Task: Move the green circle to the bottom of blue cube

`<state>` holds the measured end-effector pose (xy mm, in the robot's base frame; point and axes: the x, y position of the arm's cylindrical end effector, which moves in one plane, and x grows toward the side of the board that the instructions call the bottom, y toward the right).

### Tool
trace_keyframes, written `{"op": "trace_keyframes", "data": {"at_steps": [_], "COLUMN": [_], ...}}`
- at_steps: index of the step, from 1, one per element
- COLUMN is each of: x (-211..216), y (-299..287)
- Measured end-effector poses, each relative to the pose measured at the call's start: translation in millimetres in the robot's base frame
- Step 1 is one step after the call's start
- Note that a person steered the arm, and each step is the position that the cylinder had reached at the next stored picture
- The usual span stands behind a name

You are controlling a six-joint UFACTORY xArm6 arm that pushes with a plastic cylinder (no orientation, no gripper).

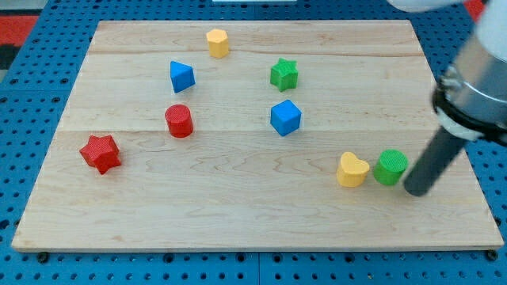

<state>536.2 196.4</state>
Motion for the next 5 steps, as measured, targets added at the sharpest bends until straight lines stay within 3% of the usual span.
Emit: {"op": "trace_keyframes", "data": {"at_steps": [2, 3, 5], "x": [-66, -84, -32], "y": [-26, -81, -110]}}
